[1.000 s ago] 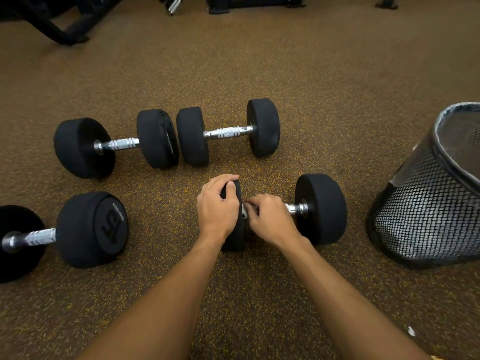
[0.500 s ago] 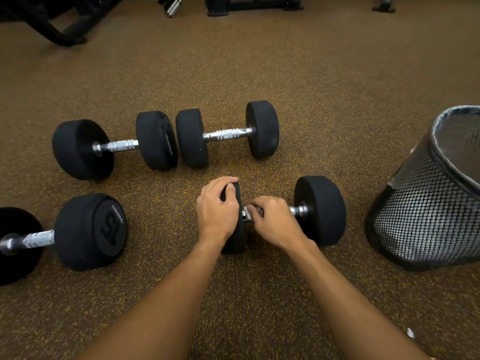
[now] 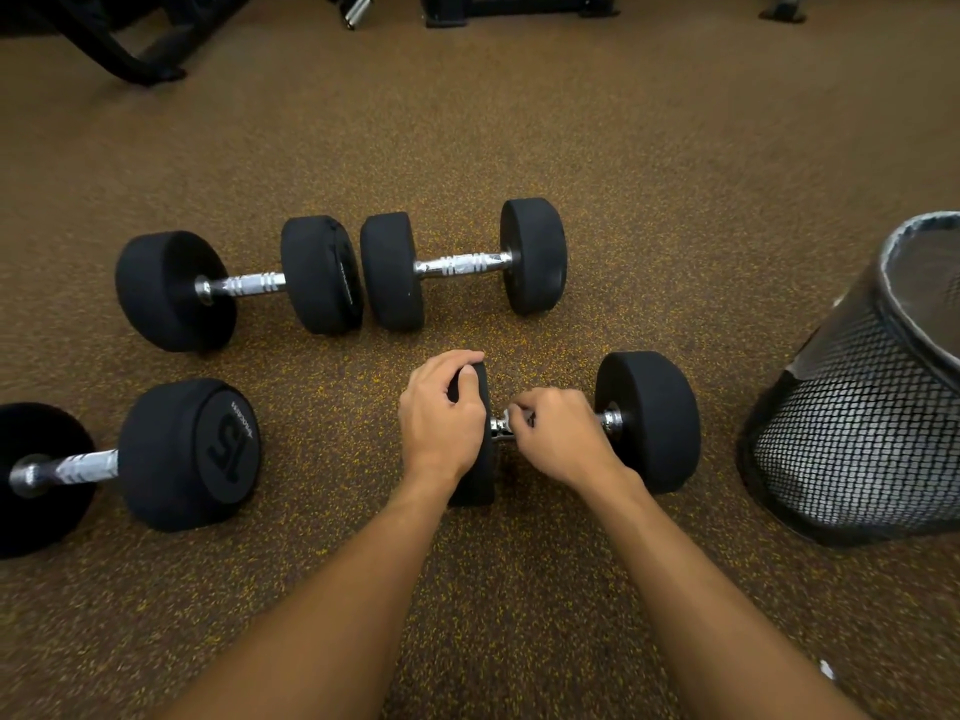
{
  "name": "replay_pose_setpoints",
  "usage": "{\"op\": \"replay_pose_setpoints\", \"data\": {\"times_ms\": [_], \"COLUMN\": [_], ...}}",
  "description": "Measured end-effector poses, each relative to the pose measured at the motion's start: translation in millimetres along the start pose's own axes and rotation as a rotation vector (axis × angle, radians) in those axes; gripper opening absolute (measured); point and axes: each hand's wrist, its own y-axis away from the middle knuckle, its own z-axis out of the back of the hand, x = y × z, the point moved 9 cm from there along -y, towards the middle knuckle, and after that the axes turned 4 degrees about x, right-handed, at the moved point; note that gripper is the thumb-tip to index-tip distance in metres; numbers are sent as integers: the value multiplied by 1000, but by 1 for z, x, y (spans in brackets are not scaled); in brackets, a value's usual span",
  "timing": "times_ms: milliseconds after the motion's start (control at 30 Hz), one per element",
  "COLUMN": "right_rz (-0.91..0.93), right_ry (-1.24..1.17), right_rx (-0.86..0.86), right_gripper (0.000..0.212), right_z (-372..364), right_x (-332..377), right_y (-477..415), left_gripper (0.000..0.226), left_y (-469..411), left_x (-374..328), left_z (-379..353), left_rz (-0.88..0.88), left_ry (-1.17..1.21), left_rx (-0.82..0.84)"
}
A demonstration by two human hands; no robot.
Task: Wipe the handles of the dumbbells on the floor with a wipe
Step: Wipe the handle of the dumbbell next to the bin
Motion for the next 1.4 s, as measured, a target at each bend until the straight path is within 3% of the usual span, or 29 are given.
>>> {"op": "replay_pose_setpoints", "data": {"times_ms": [133, 267, 400, 600, 767, 900, 1000, 1133, 1233, 1400], "right_rz": [46, -49, -38, -32, -32, 37, 1, -60, -110, -28], "right_ry": [-20, -156, -36, -101, 2, -111, -150, -26, -80, -148], "right_rx": [49, 29, 78, 33, 67, 23, -14, 72, 110, -28], "right_gripper": [28, 27, 35, 30, 35, 22, 22, 28, 30, 21], "right_z": [-7, 0, -9, -3, -10, -8, 1, -9, -17, -9], "right_x": [7, -14, -1, -10, 0, -3, -9, 5, 2, 0], "right_y": [-1, 2, -6, 3, -3, 4, 6, -6, -12, 0], "left_gripper": [28, 29, 28, 29, 28, 29, 29, 28, 28, 28], "left_y": [-2, -2, -1, 0, 1, -1, -1, -1, -3, -2], "left_x": [1, 1, -1, -1, -2, -1, 0, 0, 0, -1], "left_z": [-1, -1, 1, 1, 1, -1, 0, -1, -1, 0], "left_rz": [17, 11, -5, 0, 2, 15, 11, 9, 9, -1], "left_ry": [19, 6, -9, -14, -12, -4, -1, 0, 3, 7], "left_rx": [8, 4, -1, -2, 2, 17, 7, 13, 12, 1]}}
